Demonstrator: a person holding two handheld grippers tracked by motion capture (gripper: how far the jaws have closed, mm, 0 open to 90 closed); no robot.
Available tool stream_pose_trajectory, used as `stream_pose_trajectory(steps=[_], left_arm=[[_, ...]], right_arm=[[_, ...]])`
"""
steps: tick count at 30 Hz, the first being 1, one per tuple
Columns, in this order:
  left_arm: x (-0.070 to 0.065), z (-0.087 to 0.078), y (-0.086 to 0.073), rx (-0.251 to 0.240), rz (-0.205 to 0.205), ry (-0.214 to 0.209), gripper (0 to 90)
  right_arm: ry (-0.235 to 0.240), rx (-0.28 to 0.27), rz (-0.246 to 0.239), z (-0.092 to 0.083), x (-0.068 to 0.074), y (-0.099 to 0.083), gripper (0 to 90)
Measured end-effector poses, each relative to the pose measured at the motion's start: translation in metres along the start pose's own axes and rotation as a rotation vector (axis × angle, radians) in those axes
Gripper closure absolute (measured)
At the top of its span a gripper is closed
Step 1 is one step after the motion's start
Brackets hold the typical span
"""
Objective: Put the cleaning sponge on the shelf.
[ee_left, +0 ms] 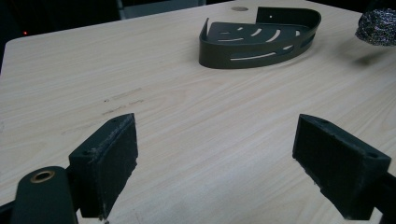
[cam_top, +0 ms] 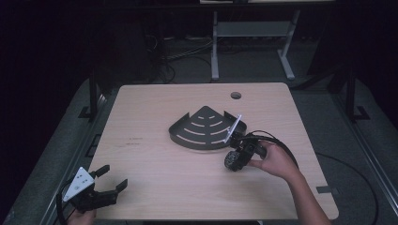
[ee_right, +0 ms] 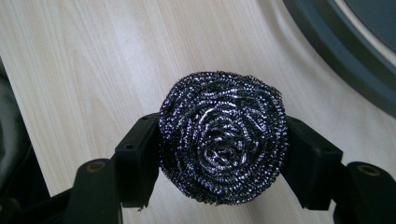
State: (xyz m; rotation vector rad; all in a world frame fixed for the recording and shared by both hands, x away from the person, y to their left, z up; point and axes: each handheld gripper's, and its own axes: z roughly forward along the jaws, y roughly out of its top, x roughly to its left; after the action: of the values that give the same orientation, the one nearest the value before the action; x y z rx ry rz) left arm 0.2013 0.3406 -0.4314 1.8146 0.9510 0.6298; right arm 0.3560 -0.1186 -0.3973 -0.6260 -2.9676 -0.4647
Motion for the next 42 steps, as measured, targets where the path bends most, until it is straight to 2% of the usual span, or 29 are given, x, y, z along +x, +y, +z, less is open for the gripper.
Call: stream_pose_trajectory(steps=[17,27,39,42], left_arm=[[0.0,0.0,0.0,0.0,-0.002,0.002,13.3],[0.0,0.0,0.0,0.001,-0.003,0.003,13.3],[0.001,-0.001,0.0,-0.002,-0.006,0.005,13.3],[0.001,-0.001,0.0,-0.001,-0.005,0.004,13.3]], right_arm=[[0.002,0.006,-0.006,-0.004,-0.009,0.012,34.3],[0.021,0.001,0.003,-0.002,-0.014,0.015,34.3],[0.013,0.01,-0.004,-0.005,-0.017,0.025,34.3],[0.02,-0.002,-0.005,-0.005,-0.019,0.028,34.3]])
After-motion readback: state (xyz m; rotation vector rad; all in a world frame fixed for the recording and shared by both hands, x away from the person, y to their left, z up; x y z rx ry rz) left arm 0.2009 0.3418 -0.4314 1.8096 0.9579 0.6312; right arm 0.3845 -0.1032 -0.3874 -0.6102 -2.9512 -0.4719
